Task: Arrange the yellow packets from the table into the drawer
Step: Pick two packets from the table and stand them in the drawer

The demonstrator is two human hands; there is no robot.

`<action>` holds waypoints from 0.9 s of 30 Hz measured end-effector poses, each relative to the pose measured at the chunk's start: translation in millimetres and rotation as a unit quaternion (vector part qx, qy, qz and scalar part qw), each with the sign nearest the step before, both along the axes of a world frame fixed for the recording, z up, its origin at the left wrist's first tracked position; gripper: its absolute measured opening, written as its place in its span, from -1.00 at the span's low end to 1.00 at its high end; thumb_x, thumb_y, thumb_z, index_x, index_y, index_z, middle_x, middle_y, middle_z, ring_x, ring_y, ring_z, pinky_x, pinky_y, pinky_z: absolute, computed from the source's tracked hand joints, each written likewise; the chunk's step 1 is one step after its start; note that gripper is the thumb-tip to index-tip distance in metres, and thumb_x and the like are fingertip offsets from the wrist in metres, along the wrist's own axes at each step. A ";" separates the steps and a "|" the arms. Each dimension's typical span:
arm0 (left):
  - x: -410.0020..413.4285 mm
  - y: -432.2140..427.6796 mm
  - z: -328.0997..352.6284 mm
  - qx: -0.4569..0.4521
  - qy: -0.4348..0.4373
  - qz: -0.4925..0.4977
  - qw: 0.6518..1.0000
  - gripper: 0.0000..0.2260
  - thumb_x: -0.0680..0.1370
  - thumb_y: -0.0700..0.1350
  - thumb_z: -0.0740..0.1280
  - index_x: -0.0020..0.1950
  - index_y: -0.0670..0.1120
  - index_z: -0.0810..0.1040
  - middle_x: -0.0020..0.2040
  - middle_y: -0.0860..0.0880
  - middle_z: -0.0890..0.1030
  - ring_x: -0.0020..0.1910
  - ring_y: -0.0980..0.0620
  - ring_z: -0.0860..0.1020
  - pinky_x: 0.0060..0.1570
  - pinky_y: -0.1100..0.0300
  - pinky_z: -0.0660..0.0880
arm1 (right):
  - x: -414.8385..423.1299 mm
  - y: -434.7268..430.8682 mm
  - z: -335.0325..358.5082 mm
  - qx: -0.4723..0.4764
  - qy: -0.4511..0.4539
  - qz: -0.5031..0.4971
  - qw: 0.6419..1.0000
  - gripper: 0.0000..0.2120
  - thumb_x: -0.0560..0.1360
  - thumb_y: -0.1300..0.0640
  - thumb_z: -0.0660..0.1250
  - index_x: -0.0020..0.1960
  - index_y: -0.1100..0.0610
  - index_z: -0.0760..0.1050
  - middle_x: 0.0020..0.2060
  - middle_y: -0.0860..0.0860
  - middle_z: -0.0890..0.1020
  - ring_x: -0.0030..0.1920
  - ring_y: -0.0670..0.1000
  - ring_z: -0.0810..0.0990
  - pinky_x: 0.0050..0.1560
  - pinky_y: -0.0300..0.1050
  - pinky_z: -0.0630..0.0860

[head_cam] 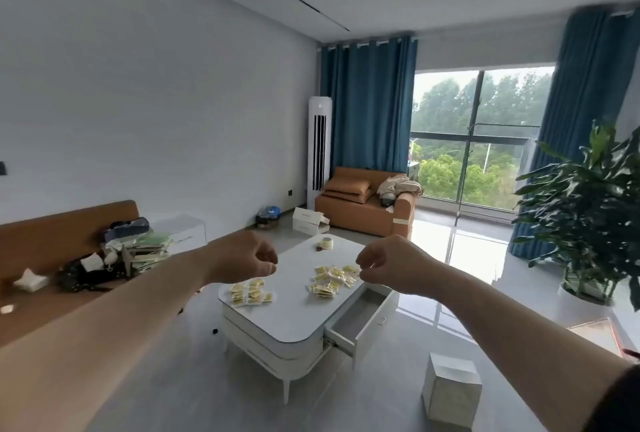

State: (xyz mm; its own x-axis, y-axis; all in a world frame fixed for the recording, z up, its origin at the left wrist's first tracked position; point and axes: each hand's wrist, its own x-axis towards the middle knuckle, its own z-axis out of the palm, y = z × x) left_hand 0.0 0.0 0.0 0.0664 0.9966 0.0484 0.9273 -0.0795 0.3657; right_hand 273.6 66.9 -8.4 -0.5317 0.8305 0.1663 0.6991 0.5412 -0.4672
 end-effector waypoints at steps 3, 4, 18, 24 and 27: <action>-28.1 14.0 -7.6 -0.003 -0.012 0.016 1.000 -0.79 0.55 -0.06 0.34 0.16 -0.03 0.61 0.06 0.07 0.65 0.02 0.18 0.57 0.12 0.23 0.49 | -24.9 22.1 -7.6 0.002 -0.007 0.002 1.000 -0.78 0.42 0.04 0.45 0.06 -0.01 0.64 -0.05 -0.12 0.68 -0.04 -0.10 0.64 0.08 -0.13 0.59; -39.1 20.5 -11.1 -0.004 -0.019 0.020 1.000 -0.80 0.55 -0.06 0.34 0.15 -0.03 0.61 0.06 0.07 0.65 0.01 0.18 0.57 0.10 0.25 0.49 | -34.4 30.4 -11.0 0.000 -0.013 0.001 1.000 -0.79 0.40 0.00 0.45 0.04 -0.06 0.64 -0.07 -0.16 0.68 -0.05 -0.12 0.64 0.09 -0.09 0.59; -223.9 177.5 -56.3 -0.033 -0.041 0.036 0.998 -0.81 0.55 -0.04 0.34 0.14 0.00 0.60 0.01 0.09 0.61 -0.03 0.20 0.55 0.04 0.23 0.50 | -221.9 178.7 -64.2 -0.075 0.024 -0.013 0.997 -0.77 0.41 0.10 0.44 0.06 0.04 0.65 -0.08 -0.10 0.67 -0.07 -0.10 0.64 0.08 -0.16 0.60; -279.2 226.0 -68.6 -0.050 -0.057 0.035 0.997 -0.82 0.56 -0.03 0.33 0.14 0.01 0.59 0.01 0.10 0.60 -0.02 0.21 0.54 0.04 0.23 0.49 | -273.9 230.7 -78.5 -0.095 0.033 -0.029 0.995 -0.80 0.41 0.12 0.45 0.03 0.04 0.64 -0.09 -0.09 0.66 -0.05 -0.06 0.64 0.07 -0.15 0.58; -298.9 248.3 -76.4 -0.060 -0.064 0.033 0.996 -0.83 0.55 -0.04 0.34 0.13 0.01 0.59 0.01 0.10 0.60 -0.01 0.20 0.54 0.03 0.24 0.47 | -291.1 255.6 -83.1 -0.095 0.020 -0.030 0.995 -0.78 0.42 0.12 0.44 0.07 0.07 0.64 -0.07 -0.08 0.66 -0.03 -0.04 0.62 0.09 -0.16 0.55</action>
